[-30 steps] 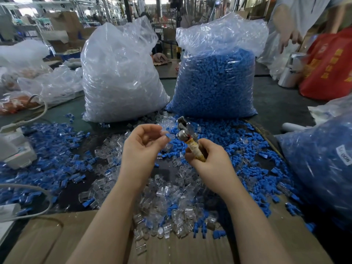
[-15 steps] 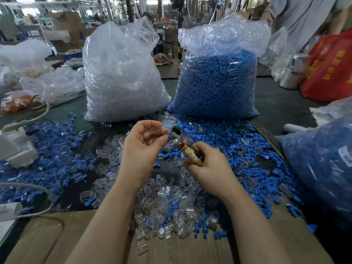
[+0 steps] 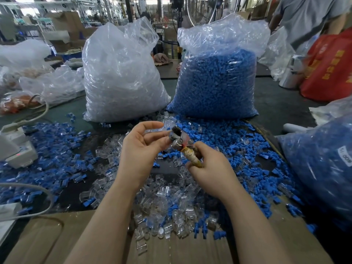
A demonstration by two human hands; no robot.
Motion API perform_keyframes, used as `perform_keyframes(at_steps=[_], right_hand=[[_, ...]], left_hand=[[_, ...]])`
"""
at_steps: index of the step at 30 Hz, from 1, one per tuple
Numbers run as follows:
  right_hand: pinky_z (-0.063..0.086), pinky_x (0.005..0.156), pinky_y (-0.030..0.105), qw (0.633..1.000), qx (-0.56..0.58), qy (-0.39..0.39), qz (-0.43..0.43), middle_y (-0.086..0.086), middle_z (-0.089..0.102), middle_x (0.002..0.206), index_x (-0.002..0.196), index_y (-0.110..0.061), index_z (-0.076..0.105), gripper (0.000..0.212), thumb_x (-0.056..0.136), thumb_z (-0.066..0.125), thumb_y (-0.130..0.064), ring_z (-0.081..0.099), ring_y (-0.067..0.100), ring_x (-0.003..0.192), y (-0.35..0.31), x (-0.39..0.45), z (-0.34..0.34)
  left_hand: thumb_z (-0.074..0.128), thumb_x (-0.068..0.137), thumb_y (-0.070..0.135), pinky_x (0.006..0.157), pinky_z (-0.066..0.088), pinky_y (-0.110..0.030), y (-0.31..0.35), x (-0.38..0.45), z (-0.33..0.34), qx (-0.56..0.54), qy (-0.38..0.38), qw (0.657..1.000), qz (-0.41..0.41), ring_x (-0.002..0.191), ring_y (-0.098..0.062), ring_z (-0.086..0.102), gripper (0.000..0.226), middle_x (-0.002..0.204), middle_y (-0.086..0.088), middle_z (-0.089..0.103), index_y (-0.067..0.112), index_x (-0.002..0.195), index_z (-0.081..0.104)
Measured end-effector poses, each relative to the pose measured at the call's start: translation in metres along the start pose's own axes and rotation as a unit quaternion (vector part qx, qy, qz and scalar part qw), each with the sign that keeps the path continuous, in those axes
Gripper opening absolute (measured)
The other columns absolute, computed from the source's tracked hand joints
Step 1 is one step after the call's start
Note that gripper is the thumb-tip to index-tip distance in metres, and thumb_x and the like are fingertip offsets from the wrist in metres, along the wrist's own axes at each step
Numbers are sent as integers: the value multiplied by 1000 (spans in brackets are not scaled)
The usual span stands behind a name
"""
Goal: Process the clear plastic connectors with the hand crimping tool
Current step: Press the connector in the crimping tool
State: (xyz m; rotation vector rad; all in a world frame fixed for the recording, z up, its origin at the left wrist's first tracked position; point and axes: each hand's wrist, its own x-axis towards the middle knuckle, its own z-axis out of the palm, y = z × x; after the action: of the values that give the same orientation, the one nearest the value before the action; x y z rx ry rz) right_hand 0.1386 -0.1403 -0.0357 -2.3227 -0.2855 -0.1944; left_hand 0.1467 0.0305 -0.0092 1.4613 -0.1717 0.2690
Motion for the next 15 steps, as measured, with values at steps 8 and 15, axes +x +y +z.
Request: perform_keyframes(at_steps=[8,15], right_hand=[[41,53,40,999,-27,25,-2,-2,52,63,78,-22,48,13,76,56,-12,49,21,60,2,-1,2],[34,50,34,999,-42,22,-8,-5,50,63,74,-27,41,20,76,58,-16,47,16,59,2,-1,3]], left_hand=[[75,70,13,72,58,-23,0,0,2,-13,2,1000,-7,83,-16,74,36,89,-3,78,14,103,63],[73,79,5,74,56,-21,-3,1,0,7,1,1000,-13,85,-15,73,31,92,-3,77,14,107,65]])
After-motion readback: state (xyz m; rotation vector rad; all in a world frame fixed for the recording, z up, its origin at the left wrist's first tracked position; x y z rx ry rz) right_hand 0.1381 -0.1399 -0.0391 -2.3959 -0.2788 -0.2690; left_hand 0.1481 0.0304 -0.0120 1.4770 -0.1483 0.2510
